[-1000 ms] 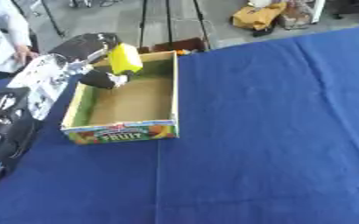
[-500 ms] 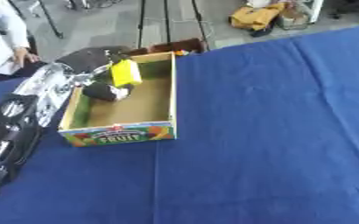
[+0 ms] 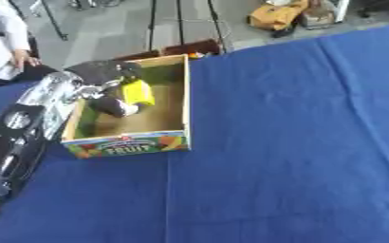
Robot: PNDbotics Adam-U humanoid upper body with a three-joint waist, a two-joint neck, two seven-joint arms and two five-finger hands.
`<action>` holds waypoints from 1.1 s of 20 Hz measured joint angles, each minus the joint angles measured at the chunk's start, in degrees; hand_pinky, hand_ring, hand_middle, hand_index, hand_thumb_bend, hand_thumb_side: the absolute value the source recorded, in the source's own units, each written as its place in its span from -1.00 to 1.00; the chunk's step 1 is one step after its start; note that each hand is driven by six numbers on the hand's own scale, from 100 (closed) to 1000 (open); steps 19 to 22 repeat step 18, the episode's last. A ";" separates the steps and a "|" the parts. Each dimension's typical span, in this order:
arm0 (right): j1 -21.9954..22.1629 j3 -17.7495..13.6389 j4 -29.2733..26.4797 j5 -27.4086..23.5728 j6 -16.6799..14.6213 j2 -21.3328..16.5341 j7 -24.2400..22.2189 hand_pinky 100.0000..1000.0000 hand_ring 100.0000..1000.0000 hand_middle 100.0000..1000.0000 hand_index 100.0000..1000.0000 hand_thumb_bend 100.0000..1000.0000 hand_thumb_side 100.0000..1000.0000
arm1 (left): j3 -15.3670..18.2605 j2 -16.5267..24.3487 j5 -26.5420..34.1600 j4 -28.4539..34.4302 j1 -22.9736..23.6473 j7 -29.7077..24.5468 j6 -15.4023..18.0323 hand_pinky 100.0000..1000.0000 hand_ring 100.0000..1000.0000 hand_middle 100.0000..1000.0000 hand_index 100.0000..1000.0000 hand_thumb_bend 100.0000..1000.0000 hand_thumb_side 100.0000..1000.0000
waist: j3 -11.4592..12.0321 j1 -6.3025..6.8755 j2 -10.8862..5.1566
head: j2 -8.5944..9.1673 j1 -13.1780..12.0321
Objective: Pick up objects on the table and place them in the box.
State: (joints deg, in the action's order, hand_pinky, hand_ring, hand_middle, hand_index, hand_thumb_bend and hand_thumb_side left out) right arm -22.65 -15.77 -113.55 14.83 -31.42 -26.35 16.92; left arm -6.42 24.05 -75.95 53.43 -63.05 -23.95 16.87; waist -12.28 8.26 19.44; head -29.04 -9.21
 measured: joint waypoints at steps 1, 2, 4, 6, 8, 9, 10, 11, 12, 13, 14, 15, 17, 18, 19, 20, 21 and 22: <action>0.00 -0.08 0.00 0.00 0.01 0.02 0.00 0.32 0.44 0.09 0.55 -0.99 1.00 | 0.02 0.00 -0.33 0.04 0.01 -0.01 0.00 0.97 1.00 1.00 1.00 0.19 0.88 | 0.00 0.00 0.00 | 0.10 0.00; 0.01 -0.09 0.00 0.00 0.01 0.04 0.01 0.32 0.44 0.10 0.55 -1.00 1.00 | 0.10 0.00 -0.58 0.18 0.03 0.02 -0.02 0.95 1.00 1.00 1.00 0.07 0.97 | 0.00 0.00 0.00 | 0.12 0.00; 0.05 -0.11 0.00 0.00 0.06 0.07 0.06 0.32 0.44 0.10 0.55 -1.00 1.00 | 0.38 0.00 -0.71 1.05 0.07 0.67 -0.17 0.90 1.00 1.00 1.00 -0.14 1.00 | 0.07 0.00 0.00 | 0.12 0.03; 0.35 -0.13 0.00 0.00 0.14 0.15 0.14 0.32 0.44 0.10 0.55 -1.00 1.00 | 0.84 0.00 0.38 3.23 0.25 2.81 -0.53 0.81 1.00 1.00 1.00 -0.50 1.00 | 0.38 0.00 0.00 | 0.11 0.16; 0.56 -0.28 0.00 0.00 0.25 0.22 0.29 0.32 0.44 0.10 0.55 -1.00 1.00 | 1.54 0.08 3.69 7.72 1.10 7.04 -1.53 0.64 0.97 0.98 1.00 -0.67 1.00 | 0.97 0.00 0.00 | 0.05 0.59; 0.65 -0.46 0.00 0.02 0.31 0.23 0.38 0.32 0.44 0.10 0.55 -1.00 1.00 | 2.01 0.19 6.23 10.74 1.68 9.78 -2.58 0.60 0.94 0.95 1.00 -0.68 1.00 | 1.32 0.00 0.00 | -0.07 0.85; 0.80 -0.50 0.00 0.05 0.39 0.24 0.50 0.32 0.44 0.10 0.55 -1.00 1.00 | 2.50 0.48 9.34 14.06 2.38 12.68 -3.97 0.52 0.89 0.90 1.00 -0.74 1.00 | 1.60 0.00 0.00 | -0.16 1.14; 0.95 -0.55 0.00 0.11 0.41 0.25 0.61 0.32 0.44 0.10 0.55 -1.00 1.00 | 2.97 0.86 13.04 17.65 3.18 15.69 -5.61 0.47 0.84 0.85 1.00 -0.78 1.00 | 1.89 0.00 0.00 | -0.20 1.48; 1.01 -0.64 0.00 0.15 0.46 0.30 0.73 0.32 0.44 0.10 0.54 -1.00 1.00 | 3.39 1.32 17.19 21.43 4.09 18.70 -7.37 0.39 0.79 0.80 1.00 -0.85 1.00 | 2.23 0.00 0.00 | -0.24 1.82; 1.03 -0.78 0.00 0.19 0.52 0.35 0.88 0.32 0.43 0.11 0.54 -1.00 1.00 | 3.76 1.91 21.54 25.30 5.12 21.62 -9.16 0.35 0.77 0.78 1.00 -0.90 1.00 | 2.59 -0.02 0.00 | -0.38 2.22; 1.04 -0.84 0.00 0.21 0.55 0.37 1.04 0.32 0.43 0.11 0.54 -1.00 1.00 | 4.18 2.58 26.04 29.26 6.39 24.50 -10.95 0.32 0.74 0.76 1.00 -0.92 1.00 | 2.99 -0.02 -0.03 | -0.67 2.66; 1.06 -0.88 0.00 0.24 0.63 0.39 1.20 0.31 0.43 0.11 0.54 -1.00 1.00 | 4.61 3.26 30.69 33.29 7.85 27.32 -12.73 0.29 0.72 0.73 1.00 -0.96 1.00 | 3.43 -0.03 -0.05 | -0.98 3.12; 1.08 -1.06 0.00 0.27 0.74 0.59 1.55 0.31 0.43 0.12 0.54 -1.00 1.00 | 5.49 4.08 39.64 39.97 11.02 32.04 -15.67 0.24 0.68 0.69 1.00 -1.00 1.00 | 4.17 -0.35 -0.07 | -2.15 4.00; 1.13 -1.19 0.00 0.30 0.77 0.86 1.78 0.31 0.43 0.12 0.54 -1.00 1.00 | 5.89 4.09 44.41 42.84 12.83 34.11 -16.71 0.24 0.67 0.67 1.00 -1.00 1.00 | 4.50 -0.81 -0.12 | -2.82 4.43; 1.13 -1.19 0.00 0.30 0.77 0.86 1.78 0.31 0.43 0.12 0.54 -1.00 1.00 | 5.89 4.09 44.41 42.84 12.83 34.11 -16.71 0.24 0.67 0.67 1.00 -1.00 1.00 | 4.50 -0.81 -0.12 | -2.82 4.43; 1.13 -1.19 0.00 0.30 0.77 0.86 1.78 0.31 0.43 0.12 0.54 -1.00 1.00 | 5.89 4.09 44.41 42.84 12.83 34.11 -16.71 0.24 0.67 0.67 1.00 -1.00 1.00 | 4.50 -0.81 -0.12 | -2.82 4.43; 1.13 -1.19 0.00 0.30 0.77 0.86 1.78 0.31 0.43 0.12 0.54 -1.00 1.00 | 5.89 4.09 44.41 42.84 12.83 34.11 -16.71 0.24 0.67 0.67 1.00 -1.00 1.00 | 4.50 -0.81 -0.12 | -2.82 4.43; 1.13 -1.19 0.00 0.30 0.77 0.86 1.78 0.31 0.43 0.12 0.54 -1.00 1.00 | 5.89 4.09 44.41 42.84 12.83 34.11 -16.71 0.24 0.67 0.67 1.00 -1.00 1.00 | 4.50 -0.81 -0.12 | -2.82 4.43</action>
